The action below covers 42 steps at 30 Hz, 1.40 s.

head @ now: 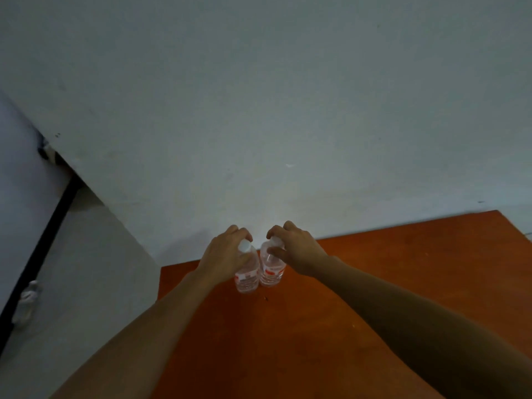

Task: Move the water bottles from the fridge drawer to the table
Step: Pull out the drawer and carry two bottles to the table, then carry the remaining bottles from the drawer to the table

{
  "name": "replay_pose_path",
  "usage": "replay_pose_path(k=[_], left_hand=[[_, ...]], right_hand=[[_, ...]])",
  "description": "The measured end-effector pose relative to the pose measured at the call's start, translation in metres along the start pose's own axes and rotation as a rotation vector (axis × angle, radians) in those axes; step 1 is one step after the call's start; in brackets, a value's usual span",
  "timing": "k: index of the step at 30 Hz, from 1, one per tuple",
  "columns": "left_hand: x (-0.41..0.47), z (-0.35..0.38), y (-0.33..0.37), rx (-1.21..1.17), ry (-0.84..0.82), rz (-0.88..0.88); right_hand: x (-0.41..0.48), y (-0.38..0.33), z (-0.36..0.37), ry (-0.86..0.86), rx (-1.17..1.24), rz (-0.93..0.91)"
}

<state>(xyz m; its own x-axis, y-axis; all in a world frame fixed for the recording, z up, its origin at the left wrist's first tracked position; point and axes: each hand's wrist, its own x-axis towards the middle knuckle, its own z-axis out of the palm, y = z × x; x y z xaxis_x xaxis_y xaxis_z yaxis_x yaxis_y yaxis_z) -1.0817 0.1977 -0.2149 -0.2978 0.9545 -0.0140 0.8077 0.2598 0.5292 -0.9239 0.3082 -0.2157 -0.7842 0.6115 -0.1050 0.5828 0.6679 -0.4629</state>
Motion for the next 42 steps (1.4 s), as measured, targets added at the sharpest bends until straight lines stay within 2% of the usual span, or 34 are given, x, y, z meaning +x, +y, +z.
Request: replay_pose_path(k=[9,14,17,23,27,34,42], left_hand=[[-0.016,-0.003,-0.009,-0.011,0.016,-0.021],[-0.039,-0.018,0.019,0.139,0.149,-0.022],[-0.050,-0.021,0.054,0.171,0.172,0.029],[-0.091,0.023,0.177,0.157,0.130,0.255],[-0.130,0.081,0.278,0.159,0.019,0.424],[-0.216,0.207,0.461,0.186,-0.216,0.764],[-0.276,0.335,0.662,0.138,-0.408,1.069]], right_hand=[[-0.012,-0.007,0.010,0.013,0.066,0.073],[-0.056,0.000,-0.005,0.022,0.038,0.153],[-0.104,0.018,-0.023,0.024,0.000,0.204],[-0.251,0.072,-0.065,0.105,-0.082,0.335],[-0.386,0.112,-0.084,0.176,-0.099,0.482],[-0.623,0.176,-0.106,0.324,-0.059,0.859],[-0.826,0.255,-0.118,0.481,-0.001,1.193]])
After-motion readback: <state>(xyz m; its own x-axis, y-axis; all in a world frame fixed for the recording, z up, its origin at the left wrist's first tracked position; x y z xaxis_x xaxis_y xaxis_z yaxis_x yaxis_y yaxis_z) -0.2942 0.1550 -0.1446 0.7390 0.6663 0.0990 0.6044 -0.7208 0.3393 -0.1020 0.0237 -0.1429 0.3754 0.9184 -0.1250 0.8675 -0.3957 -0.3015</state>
